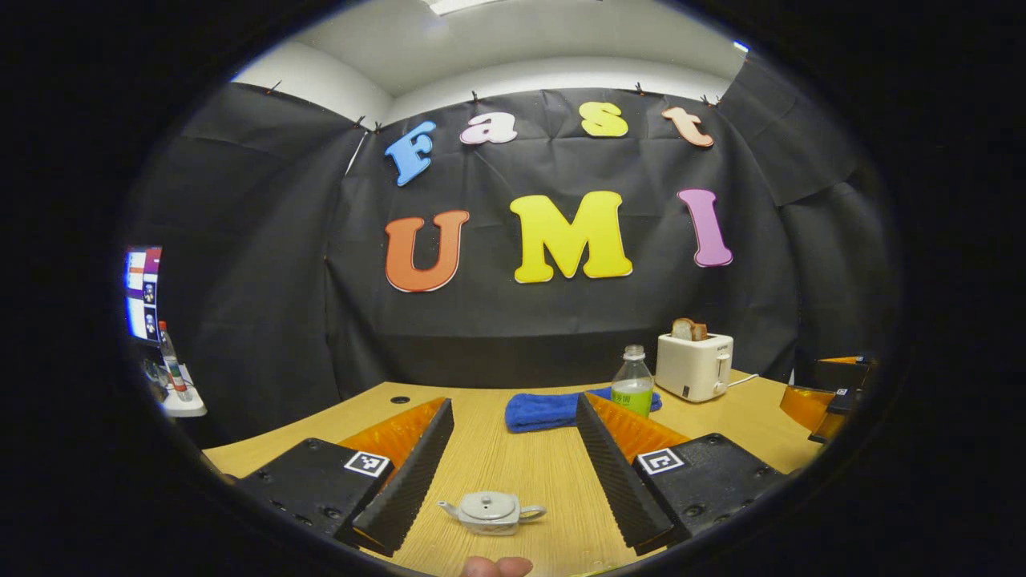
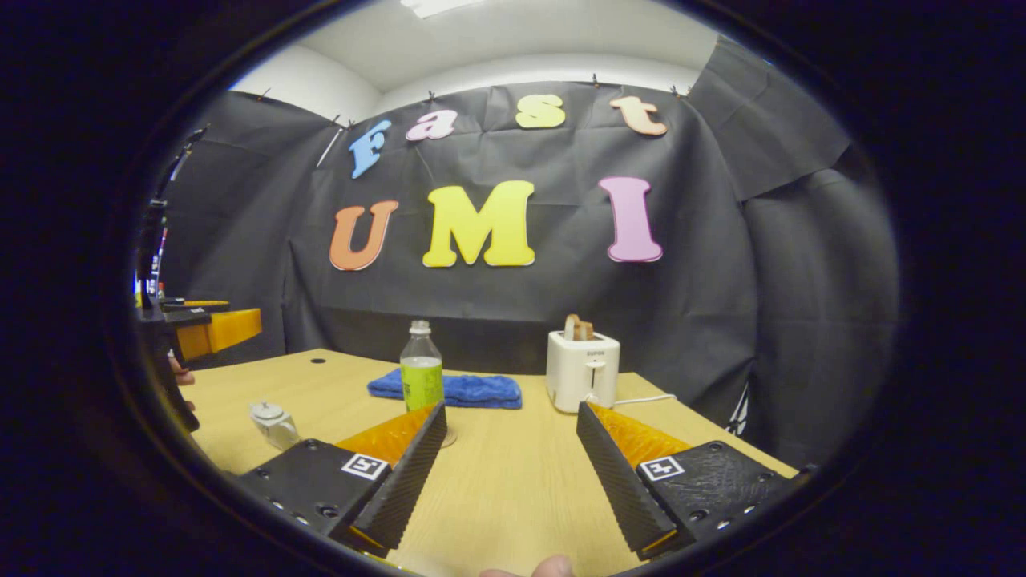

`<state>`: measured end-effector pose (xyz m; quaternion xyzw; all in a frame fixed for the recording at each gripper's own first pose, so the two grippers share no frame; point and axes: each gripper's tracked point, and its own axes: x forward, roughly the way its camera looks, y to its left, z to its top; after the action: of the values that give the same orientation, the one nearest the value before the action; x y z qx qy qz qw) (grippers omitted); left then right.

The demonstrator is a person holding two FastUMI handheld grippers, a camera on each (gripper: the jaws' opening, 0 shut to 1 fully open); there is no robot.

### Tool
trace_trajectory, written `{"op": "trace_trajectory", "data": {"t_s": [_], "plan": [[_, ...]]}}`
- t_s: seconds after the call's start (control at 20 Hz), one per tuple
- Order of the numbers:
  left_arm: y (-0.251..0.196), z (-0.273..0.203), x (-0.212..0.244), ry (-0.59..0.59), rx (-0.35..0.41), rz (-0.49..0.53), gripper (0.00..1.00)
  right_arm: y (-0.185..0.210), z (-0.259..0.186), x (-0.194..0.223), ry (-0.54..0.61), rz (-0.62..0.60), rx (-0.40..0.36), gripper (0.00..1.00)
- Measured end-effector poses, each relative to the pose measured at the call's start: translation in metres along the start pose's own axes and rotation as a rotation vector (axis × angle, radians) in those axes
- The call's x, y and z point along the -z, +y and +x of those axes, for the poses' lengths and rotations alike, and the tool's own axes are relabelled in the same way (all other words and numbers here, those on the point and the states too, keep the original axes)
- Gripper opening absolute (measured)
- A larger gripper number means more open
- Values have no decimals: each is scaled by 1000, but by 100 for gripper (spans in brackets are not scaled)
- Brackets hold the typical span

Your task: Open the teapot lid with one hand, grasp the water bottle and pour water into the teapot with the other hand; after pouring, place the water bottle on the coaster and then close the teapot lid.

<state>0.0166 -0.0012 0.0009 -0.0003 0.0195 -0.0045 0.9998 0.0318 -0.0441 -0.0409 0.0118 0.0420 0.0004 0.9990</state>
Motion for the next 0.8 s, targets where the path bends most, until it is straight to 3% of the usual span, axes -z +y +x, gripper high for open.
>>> {"op": "trace_trajectory", "data": {"t_s": [0.15, 0.45, 0.8], "plan": [[-13, -19, -10, -16, 4, -20, 96, -1, -16, -20, -52, -11, 20, 97], [-14, -59, -13, -49, -26, 2, 96, 7, -45, -16, -65, -1, 37, 98], [-16, -56, -8, -32, 11, -16, 99, 21, -57, -30, -88, -28, 79, 98]]}}
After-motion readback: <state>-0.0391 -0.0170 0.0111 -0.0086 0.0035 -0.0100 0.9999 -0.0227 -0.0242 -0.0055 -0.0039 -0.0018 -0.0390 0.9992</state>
